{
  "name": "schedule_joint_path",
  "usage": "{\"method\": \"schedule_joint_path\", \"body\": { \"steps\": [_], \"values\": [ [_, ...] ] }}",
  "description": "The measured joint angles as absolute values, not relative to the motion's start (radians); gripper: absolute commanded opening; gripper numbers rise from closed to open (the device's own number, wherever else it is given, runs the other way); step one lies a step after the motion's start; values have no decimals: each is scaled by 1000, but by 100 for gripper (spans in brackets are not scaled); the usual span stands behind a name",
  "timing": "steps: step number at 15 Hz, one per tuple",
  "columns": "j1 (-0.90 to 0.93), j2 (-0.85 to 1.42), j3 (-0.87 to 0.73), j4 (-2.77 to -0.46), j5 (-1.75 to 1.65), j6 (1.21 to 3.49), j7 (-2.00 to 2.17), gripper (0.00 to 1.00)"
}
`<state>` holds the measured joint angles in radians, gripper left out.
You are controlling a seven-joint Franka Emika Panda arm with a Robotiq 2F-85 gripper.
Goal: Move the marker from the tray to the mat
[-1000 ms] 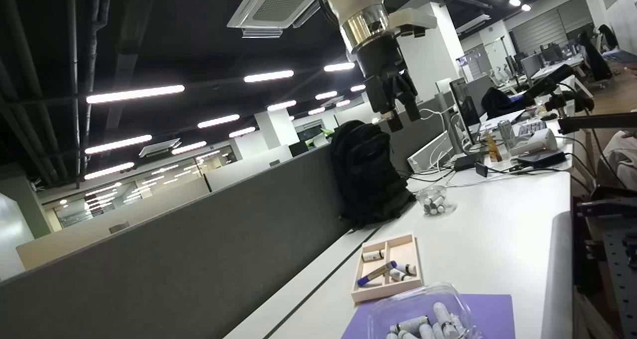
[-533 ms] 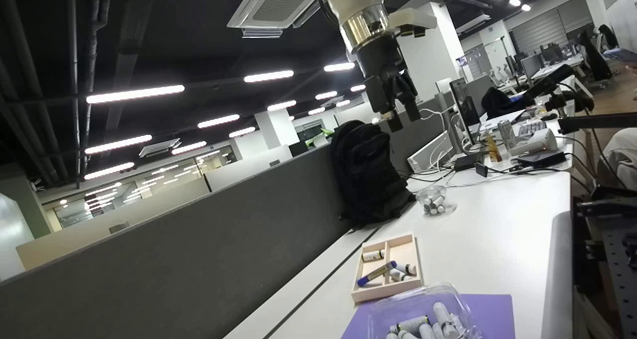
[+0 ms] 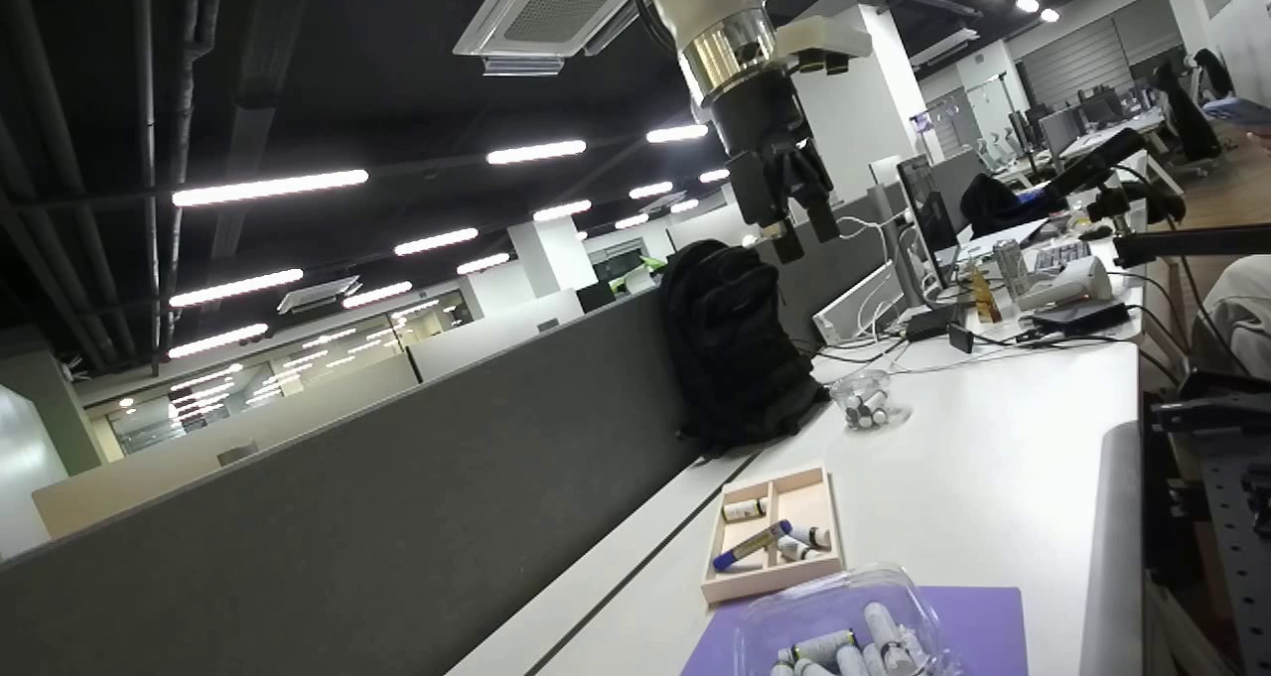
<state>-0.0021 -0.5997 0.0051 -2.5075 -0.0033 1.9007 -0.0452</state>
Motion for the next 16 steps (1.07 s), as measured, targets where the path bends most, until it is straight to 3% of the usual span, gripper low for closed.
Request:
{"method": "schedule_joint_path", "body": {
  "steps": [8,16],
  "values": [
    [-5,-551,3,-2507,-22,2032,-46,100],
    [-10,-256,-19,-2407,-56,2253,-143,100]
  ]
}}
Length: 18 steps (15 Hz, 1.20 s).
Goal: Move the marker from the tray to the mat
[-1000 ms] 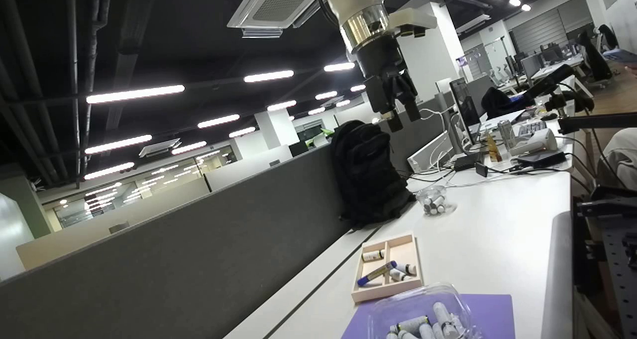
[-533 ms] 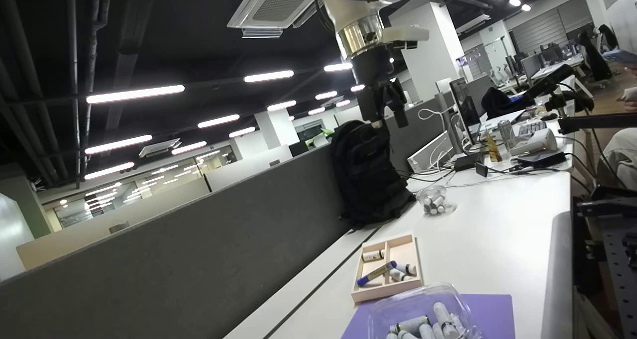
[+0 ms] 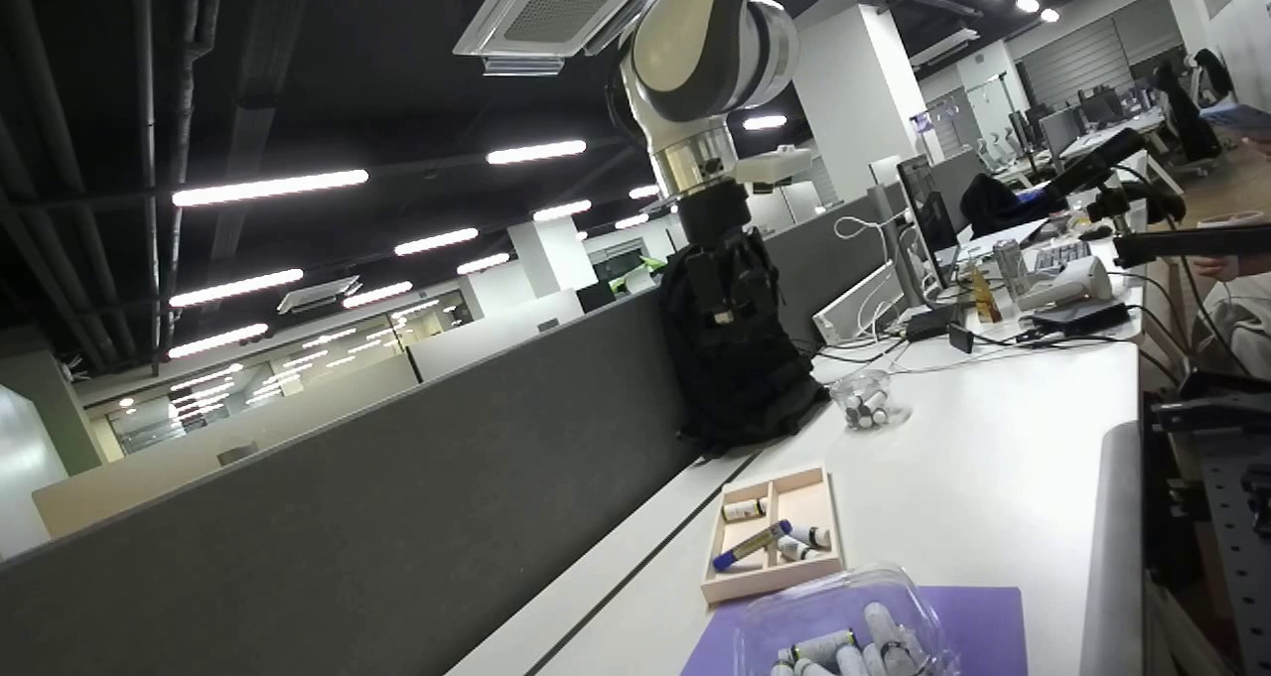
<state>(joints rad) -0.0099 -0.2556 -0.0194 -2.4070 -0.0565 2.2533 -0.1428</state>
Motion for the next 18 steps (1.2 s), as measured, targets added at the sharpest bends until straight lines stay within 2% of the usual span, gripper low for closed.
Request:
{"method": "schedule_joint_path", "body": {
  "steps": [7,18],
  "values": [
    [-12,-28,-22,-2239,-150,2317,-361,100],
    [-15,59,-21,-2201,-111,2304,-435,100]
  ]
}}
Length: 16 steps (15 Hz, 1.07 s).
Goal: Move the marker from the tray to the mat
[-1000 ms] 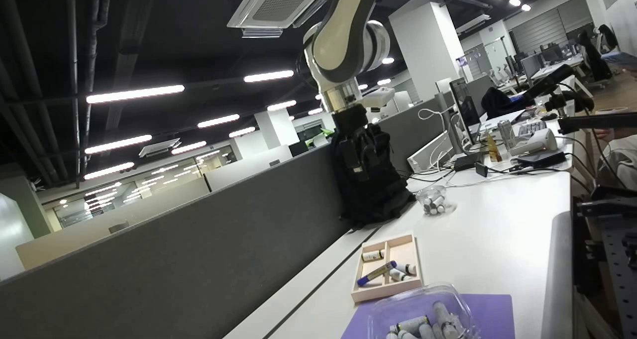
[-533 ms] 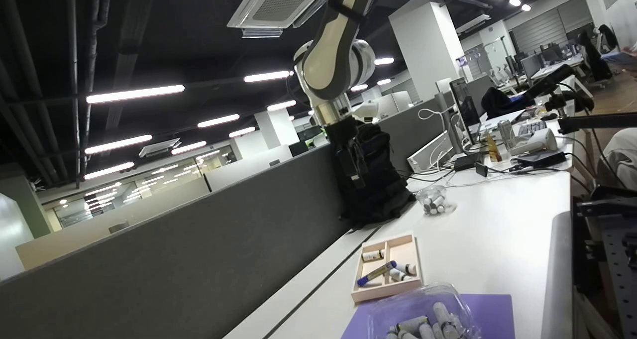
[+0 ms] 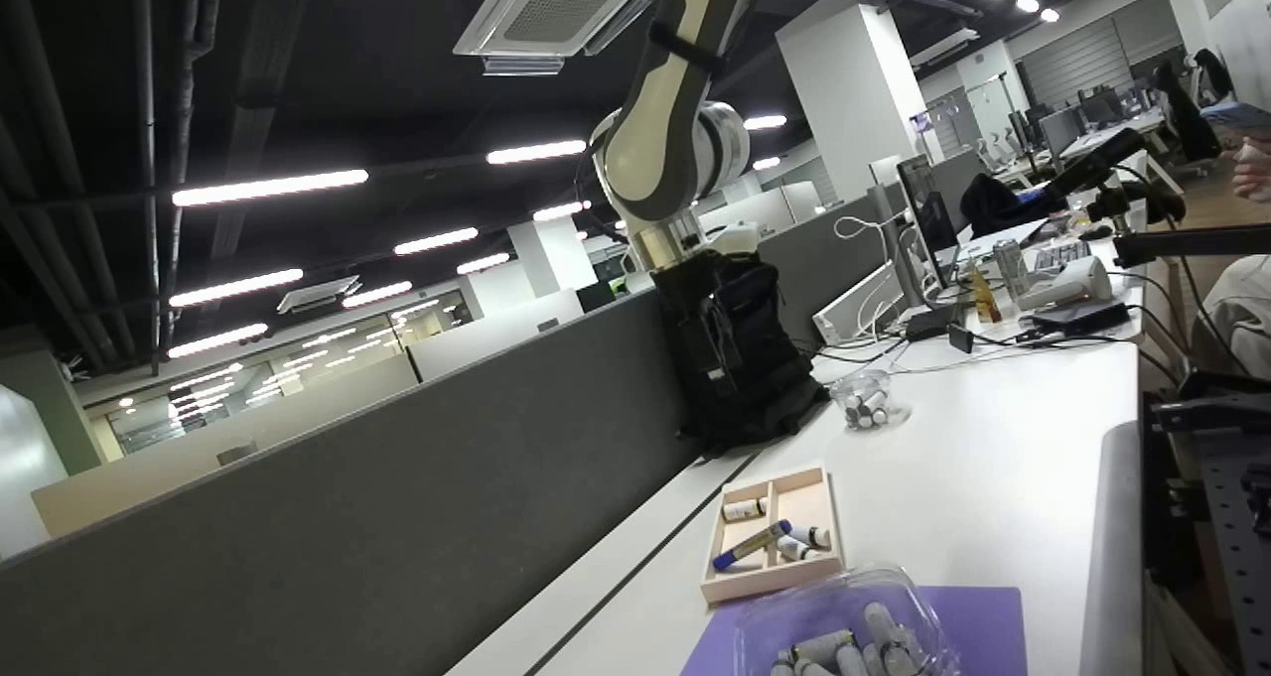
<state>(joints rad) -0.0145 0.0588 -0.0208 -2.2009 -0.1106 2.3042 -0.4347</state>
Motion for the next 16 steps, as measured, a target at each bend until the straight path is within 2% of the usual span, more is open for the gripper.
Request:
{"method": "schedule_joint_path", "body": {
  "steps": [16],
  "values": [
    [-62,578,-12,-1833,-77,2283,-486,100]
  ]
}}
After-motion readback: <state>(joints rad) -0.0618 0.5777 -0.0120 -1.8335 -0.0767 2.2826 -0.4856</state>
